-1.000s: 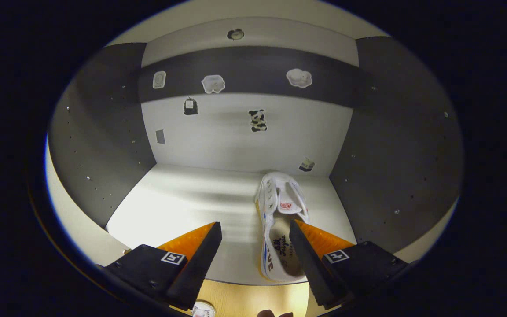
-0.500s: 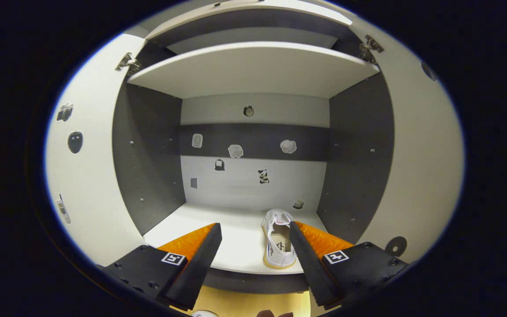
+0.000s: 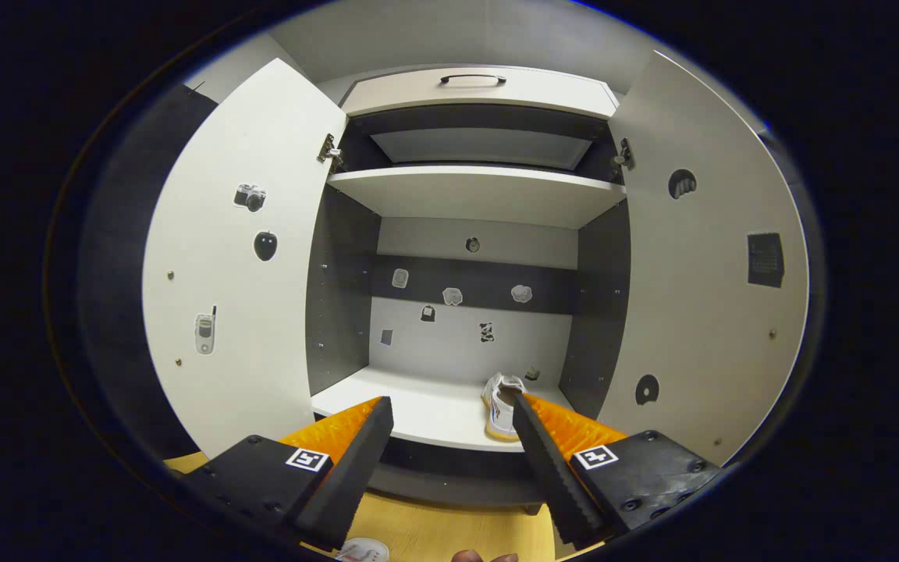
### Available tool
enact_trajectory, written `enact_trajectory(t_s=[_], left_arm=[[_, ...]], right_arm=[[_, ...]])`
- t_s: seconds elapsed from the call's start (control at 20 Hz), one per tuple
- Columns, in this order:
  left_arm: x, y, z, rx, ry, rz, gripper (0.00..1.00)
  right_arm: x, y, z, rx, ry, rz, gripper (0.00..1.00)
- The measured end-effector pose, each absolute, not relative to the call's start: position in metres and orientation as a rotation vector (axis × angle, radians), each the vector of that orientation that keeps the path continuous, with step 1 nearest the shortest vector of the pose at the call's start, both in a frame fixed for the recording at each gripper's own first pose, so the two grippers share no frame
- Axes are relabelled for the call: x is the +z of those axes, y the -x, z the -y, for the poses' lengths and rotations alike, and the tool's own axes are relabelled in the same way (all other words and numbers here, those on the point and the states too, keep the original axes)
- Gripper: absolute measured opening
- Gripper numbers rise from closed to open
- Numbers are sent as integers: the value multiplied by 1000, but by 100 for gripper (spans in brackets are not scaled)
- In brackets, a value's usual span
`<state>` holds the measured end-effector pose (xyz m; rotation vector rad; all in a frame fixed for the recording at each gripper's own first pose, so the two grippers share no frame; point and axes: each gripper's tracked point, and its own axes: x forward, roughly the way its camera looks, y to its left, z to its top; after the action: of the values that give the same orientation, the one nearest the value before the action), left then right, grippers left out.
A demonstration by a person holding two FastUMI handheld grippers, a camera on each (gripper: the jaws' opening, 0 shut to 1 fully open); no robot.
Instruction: Grab one shoe with the right hand and put it into the shoe cabinet, grab the other shoe with the left hand and put it into the shoe cabinet; then close the right door with the right hand and the left door with the left hand.
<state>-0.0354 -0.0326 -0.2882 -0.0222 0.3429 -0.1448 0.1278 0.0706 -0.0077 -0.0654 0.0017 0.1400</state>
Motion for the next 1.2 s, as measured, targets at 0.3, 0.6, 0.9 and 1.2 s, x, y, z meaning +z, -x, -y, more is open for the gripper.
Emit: enact_trajectory(t_s=[0.3, 0.6, 0.9, 1.2], left_arm=[[-374, 34, 56, -179, 12, -478, 95], [-427, 6, 63, -179, -33, -534, 87], [-454, -27, 70, -188, -54, -550, 59], [-466, -51, 59, -124, -77, -566, 22]], right_arm=[[-51, -71, -50, 135, -4, -64, 98], [-69, -47, -19, 89, 26, -104, 98], [-60, -38, -4, 81, 46, -91, 98], [-66, -32, 2, 82, 64, -119, 98]])
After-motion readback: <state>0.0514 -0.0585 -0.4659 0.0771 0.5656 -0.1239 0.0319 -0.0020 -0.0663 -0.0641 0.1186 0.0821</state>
